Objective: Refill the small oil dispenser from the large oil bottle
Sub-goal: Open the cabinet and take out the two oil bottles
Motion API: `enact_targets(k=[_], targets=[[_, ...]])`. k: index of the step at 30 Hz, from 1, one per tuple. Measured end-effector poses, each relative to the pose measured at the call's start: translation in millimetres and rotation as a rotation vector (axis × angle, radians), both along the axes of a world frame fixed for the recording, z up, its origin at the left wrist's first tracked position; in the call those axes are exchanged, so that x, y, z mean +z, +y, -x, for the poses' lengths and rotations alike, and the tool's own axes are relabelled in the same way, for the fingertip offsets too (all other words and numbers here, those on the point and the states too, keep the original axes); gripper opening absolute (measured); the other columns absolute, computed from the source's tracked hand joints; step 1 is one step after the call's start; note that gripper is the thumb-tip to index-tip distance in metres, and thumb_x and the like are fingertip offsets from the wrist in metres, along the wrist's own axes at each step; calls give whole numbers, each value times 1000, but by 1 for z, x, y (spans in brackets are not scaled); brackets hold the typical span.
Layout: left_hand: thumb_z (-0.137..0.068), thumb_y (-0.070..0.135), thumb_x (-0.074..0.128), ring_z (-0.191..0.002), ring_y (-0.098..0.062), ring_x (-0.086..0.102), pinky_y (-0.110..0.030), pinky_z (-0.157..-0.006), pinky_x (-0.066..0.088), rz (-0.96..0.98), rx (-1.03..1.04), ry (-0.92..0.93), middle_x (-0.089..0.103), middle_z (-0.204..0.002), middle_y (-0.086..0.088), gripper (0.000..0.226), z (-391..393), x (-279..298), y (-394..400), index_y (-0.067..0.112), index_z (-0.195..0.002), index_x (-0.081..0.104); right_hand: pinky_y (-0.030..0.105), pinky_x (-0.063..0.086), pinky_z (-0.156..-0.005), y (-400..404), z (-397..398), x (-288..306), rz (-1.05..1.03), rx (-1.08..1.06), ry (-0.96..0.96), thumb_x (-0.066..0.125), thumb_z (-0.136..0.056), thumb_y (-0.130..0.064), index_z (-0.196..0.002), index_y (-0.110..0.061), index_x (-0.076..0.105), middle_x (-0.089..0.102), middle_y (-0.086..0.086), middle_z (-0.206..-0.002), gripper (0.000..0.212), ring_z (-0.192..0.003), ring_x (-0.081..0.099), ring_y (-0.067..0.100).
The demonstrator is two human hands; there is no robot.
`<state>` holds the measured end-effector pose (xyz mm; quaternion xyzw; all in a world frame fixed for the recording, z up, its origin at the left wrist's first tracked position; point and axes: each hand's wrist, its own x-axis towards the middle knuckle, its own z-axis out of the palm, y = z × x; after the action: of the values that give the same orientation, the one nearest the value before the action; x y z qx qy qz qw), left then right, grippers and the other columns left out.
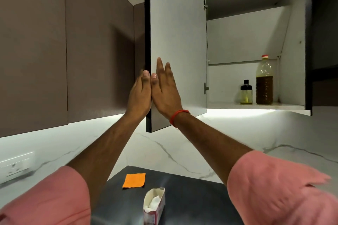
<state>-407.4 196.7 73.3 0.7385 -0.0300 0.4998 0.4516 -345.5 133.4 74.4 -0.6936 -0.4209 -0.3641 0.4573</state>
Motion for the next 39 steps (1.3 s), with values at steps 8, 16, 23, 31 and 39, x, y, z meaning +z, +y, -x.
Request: enact_targets(k=[8, 16, 23, 31, 39], targets=[[-108, 50, 21, -155, -25, 20, -31, -108, 31, -145, 241, -171, 3, -172, 0, 56, -5, -3, -10, 38, -161, 11, 46, 17, -125, -21, -2, 2, 62, -9, -67, 16, -98, -55, -161, -31, 2, -3, -2, -171, 69, -157, 0, 19], [-99, 21, 48, -157, -32, 6, -54, -125, 18, -530, 484, -409, 6, -170, -16, 69, 8, 18, -55, 18, -162, 20, 57, 28, -120, -63, -23, 9, -29, -77, -116, 27, -100, -57, -160, -38, 8, -5, -2, -171, 65, -154, 22, 27], [-103, 29, 54, -152, -12, 19, 12, -87, 16, -541, 198, -292, 5, -171, -2, 67, -44, 7, -113, 28, -161, 19, 49, 34, -117, -144, -71, 3, -114, -227, -106, 32, -103, -51, -160, -35, 16, 1, 1, -171, 61, -152, 27, 26], [-102, 31, 58, -150, -20, 33, -35, -115, 35, -181, -299, 4, 24, -167, 3, 68, -140, 1, -181, 37, -159, 22, 32, 25, -112, -263, -145, -7, -137, -382, 39, 36, -106, -49, -160, -29, 19, 7, 2, -170, 60, -152, 23, 24], [-101, 36, 58, -148, -23, 35, -43, -118, 34, 90, -495, 191, 31, -164, -5, 66, -226, 4, -240, 35, -159, 26, 37, 29, -115, -353, -211, -5, -113, -400, 102, 39, -107, -44, -159, -22, 24, 22, 6, -165, 58, -148, 31, 29]])
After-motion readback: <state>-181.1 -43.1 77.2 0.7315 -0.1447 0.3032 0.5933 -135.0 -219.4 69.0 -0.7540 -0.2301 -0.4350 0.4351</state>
